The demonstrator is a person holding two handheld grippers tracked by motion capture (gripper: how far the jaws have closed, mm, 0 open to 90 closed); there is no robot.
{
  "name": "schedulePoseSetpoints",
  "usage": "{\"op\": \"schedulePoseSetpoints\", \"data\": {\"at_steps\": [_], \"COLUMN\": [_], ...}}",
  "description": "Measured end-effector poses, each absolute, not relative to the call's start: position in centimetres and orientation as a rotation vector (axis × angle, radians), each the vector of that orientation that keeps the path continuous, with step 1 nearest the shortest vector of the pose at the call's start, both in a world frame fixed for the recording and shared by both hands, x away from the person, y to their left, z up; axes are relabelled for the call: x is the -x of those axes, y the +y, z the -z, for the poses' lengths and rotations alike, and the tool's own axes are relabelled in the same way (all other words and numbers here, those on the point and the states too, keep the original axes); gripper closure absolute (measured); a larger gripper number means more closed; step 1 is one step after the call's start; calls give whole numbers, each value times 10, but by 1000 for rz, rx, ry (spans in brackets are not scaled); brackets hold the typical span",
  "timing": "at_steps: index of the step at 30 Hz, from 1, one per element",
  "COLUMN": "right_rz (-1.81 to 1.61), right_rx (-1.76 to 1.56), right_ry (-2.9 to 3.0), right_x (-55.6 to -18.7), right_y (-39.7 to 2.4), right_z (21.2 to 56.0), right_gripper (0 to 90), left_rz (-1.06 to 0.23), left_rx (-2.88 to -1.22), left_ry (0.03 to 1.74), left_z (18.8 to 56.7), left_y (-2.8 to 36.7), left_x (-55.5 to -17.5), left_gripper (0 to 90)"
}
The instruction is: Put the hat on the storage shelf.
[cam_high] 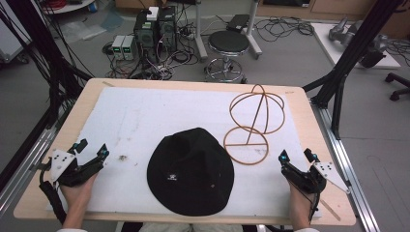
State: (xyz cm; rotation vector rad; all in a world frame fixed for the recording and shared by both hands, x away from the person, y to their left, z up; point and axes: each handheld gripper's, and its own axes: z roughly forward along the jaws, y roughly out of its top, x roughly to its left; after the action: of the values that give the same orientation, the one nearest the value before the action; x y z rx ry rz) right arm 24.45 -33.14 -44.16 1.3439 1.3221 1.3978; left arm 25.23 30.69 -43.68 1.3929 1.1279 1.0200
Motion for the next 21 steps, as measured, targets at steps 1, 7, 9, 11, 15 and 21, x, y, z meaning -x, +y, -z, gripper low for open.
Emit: {"op": "schedulePoseSetpoints", "data": {"at_steps": [1,7,9,11,15,21], "right_rz": [-1394,-1369,-1361,-1357,-1345,-1339], "right_rx": [-1345,-1337,-1336,-1337,-1334,-1321], "right_ry": [1326,1335,1336,1337,1342,1349], "right_x": [-244,-243,-244,-244,-244,-244], "right_y": [-331,-330,-330,-330,-329,-327], "right_z": [441,441,442,442,442,441], "right_gripper": [106,107,107,107,107,107], "left_rz": [-1027,-1137,-1130,-1132,-1134,-1122], "left_rx": [-1384,-1363,-1360,-1359,-1354,-1318], "left_ry": [1135,1219,1218,1219,1224,1245], "left_z": [437,437,437,437,437,437], "left_y": [307,308,308,307,307,312], "left_x": [-252,-251,-251,-251,-250,-249], "left_gripper": [291,292,291,291,291,292]}}
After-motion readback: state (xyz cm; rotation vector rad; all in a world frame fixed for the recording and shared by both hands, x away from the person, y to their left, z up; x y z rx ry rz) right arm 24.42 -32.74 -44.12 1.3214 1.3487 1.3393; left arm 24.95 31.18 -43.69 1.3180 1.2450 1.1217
